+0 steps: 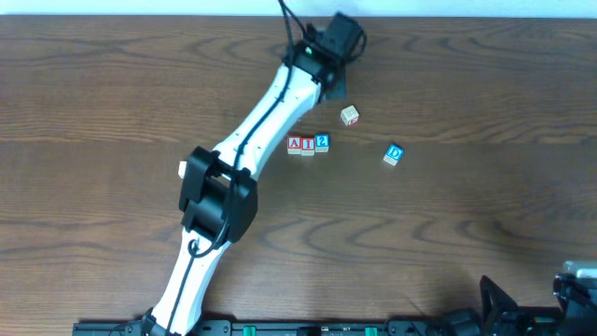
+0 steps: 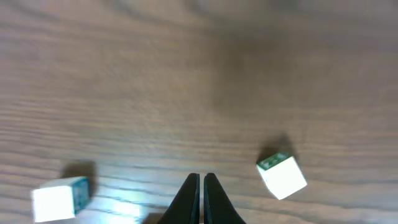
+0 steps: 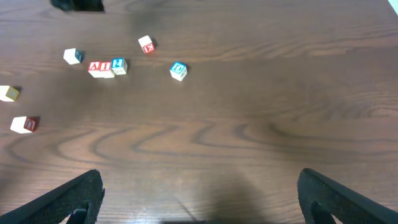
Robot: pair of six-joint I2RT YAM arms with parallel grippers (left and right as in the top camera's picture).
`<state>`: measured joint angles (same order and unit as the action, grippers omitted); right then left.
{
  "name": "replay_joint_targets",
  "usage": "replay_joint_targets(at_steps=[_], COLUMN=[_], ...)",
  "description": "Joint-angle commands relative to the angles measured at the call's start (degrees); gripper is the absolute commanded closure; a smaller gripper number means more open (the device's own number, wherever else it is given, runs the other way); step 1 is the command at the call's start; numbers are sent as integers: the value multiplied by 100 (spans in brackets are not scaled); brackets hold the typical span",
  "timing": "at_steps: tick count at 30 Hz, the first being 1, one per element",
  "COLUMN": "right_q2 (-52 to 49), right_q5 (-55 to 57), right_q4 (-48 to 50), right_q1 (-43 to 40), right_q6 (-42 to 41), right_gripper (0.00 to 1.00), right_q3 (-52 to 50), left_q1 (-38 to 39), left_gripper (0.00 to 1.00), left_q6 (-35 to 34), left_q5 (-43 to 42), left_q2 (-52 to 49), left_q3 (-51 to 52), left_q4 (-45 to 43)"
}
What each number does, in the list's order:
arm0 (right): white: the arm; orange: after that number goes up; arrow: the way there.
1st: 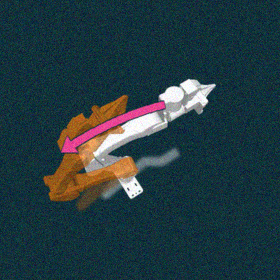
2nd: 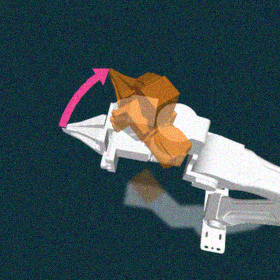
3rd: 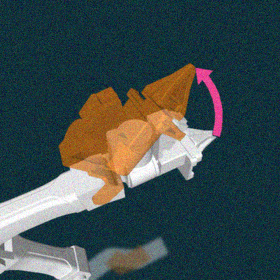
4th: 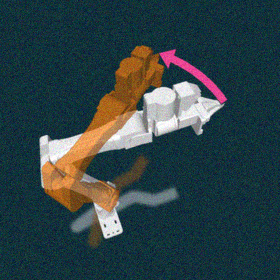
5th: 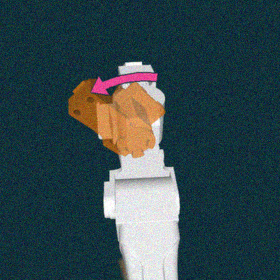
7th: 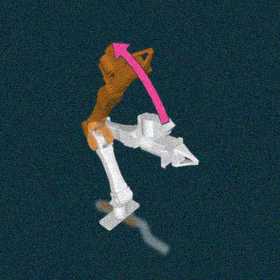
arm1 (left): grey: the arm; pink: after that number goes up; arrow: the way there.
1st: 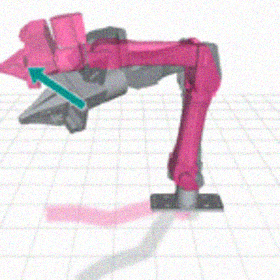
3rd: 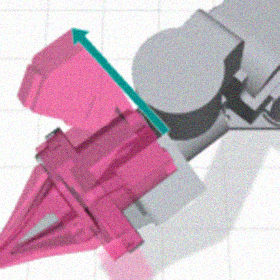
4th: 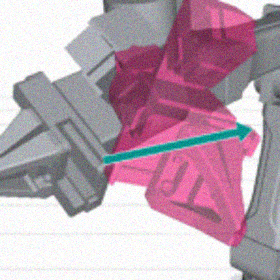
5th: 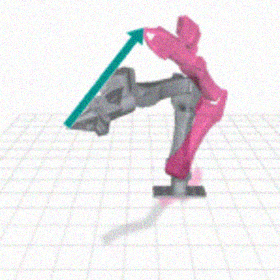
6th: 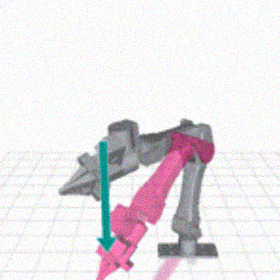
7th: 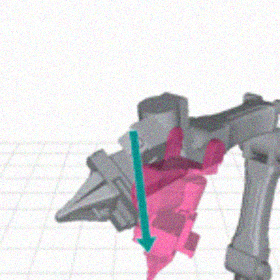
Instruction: Spell out Ai2
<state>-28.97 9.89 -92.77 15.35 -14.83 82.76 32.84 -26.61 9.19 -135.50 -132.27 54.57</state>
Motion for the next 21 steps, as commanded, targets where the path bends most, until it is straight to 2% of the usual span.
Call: replay_joint_targets(at_steps=[1, 5, 6, 10, 12, 21], right_q2=[13, 13, 13, 13, 13, 13], right_q5=[15, 15, 15, 15, 15, 15], right_q4=[-9, -9, -9, -9, -9, -9], right_q1=[15, 15, 15, 15, 15, 15], right_q6=[11, 11, 11, 11, 11, 11], right_gripper=[1, 1, 1, 1, 1, 1], right_q3=[-2, -2, -2, -2, -2, -2], left_q1=[-28, -26, -26, -31, -31, -31], left_gripper=[94, 94, 90, 23, 3, 4], left_q6=[140, 243, 273, 356, 442, 525], left_q5=[256, 496, 494, 498, 501, 820], left_q2=[44, 81, 96, 249, 378, 1493], left_q3=[-697, -1591, -1770, -2496, -2800, -3335], left_q4=[354, 1108, 1263, 1937, 2229, 3010])
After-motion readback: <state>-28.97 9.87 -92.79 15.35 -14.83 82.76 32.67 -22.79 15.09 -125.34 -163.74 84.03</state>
